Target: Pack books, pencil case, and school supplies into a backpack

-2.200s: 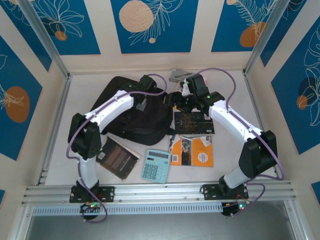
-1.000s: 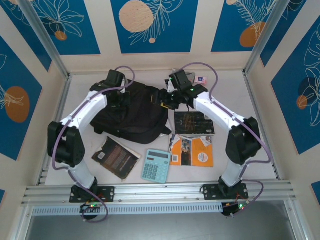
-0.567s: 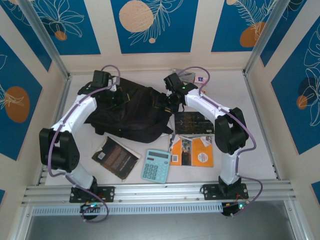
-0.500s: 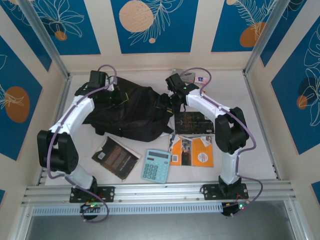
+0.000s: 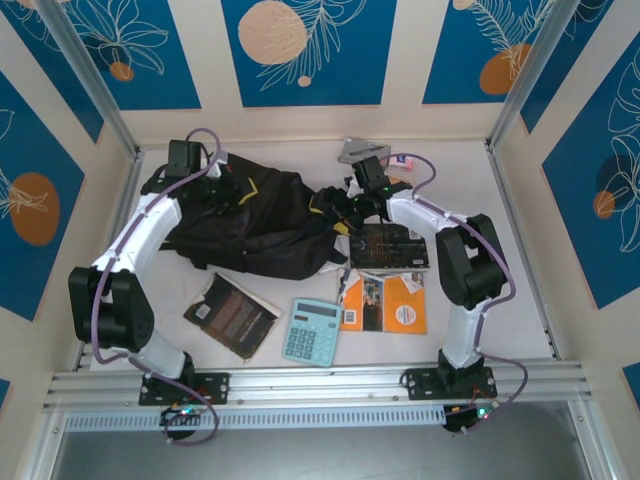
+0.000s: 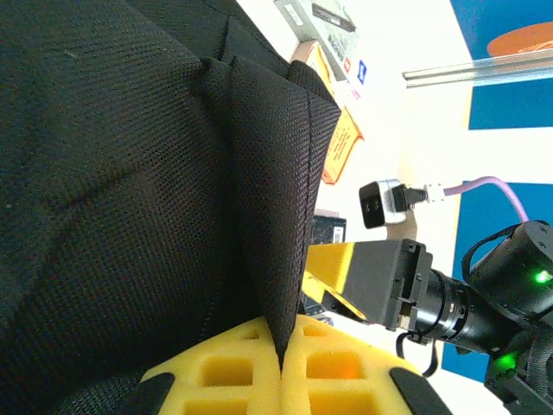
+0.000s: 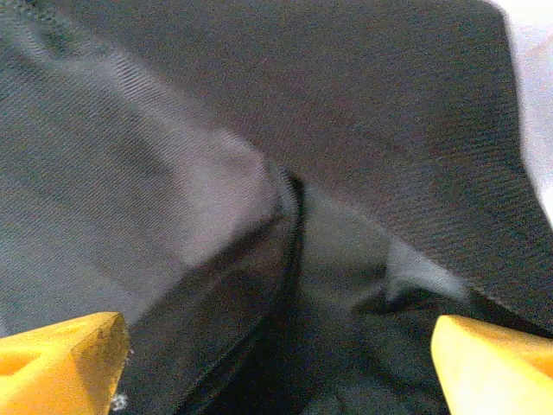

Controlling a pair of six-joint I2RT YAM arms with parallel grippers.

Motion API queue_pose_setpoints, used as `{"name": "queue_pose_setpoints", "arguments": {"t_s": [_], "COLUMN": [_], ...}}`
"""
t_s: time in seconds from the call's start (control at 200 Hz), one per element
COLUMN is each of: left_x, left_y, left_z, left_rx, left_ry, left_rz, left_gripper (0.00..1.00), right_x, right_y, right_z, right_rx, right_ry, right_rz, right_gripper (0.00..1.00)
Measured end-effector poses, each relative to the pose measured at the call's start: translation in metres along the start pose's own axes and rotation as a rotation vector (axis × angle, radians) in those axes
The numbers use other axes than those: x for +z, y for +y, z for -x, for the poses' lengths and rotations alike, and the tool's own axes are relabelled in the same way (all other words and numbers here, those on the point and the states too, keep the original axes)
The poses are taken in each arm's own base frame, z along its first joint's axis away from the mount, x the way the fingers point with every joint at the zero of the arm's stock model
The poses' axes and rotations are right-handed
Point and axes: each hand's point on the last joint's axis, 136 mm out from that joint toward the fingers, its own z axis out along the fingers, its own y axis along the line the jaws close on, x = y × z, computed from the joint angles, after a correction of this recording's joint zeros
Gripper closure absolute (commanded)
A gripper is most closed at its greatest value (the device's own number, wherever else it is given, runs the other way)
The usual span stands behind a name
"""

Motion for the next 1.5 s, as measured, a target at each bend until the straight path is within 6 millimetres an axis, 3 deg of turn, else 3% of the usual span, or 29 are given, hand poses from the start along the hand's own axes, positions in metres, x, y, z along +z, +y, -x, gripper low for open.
{"name": "queue_pose_setpoints", "arguments": {"t_s": [0.09,0.23,0.43,0.57,0.705,0.85,1.01,1.11,1.385,1.495], "left_x": [0.0,0.001,0.001,0.001,0.001,0.001,0.001,0.003,0.005,0.005], "left_y": [0.001,0.003,0.003,0.002,0.0,-0.005,-0.009,-0.009,-0.005,-0.002], "left_z": [0.003,0.002,0.001,0.001,0.003,0.008,0.009,0.008,0.007,0.004], "left_rx": [0.0,-0.004,-0.003,-0.006,-0.017,-0.043,-0.078,-0.104,-0.144,-0.146], "left_ry": [-0.009,-0.007,-0.002,-0.003,-0.011,-0.025,-0.033,-0.033,-0.044,-0.043], "left_rz": [-0.006,-0.004,-0.009,-0.01,-0.018,-0.042,-0.076,-0.088,-0.105,-0.102], "left_gripper": [1.0,1.0,1.0,1.0,1.0,1.0,1.0,1.0,1.0,1.0], "right_x": [-0.003,-0.019,-0.063,-0.074,-0.065,-0.047,-0.032,-0.025,-0.002,0.003], "right_y": [0.016,0.038,0.065,0.067,0.055,0.041,0.03,0.026,0.06,0.082], "right_z": [-0.005,-0.014,-0.018,-0.012,-0.02,-0.044,-0.065,-0.07,-0.087,-0.091], "right_rx": [0.021,-0.002,-0.17,-0.13,-0.037,0.029,0.102,0.149,0.275,0.287], "right_ry": [0.023,0.042,-0.031,-0.043,0.007,0.099,0.186,0.222,0.317,0.337], "right_rz": [0.096,0.181,0.168,0.1,-0.002,-0.082,-0.123,-0.127,0.066,0.151], "right_gripper": [0.24,0.3,0.28,0.28,0.28,0.27,0.15,0.12,0.22,0.34]}}
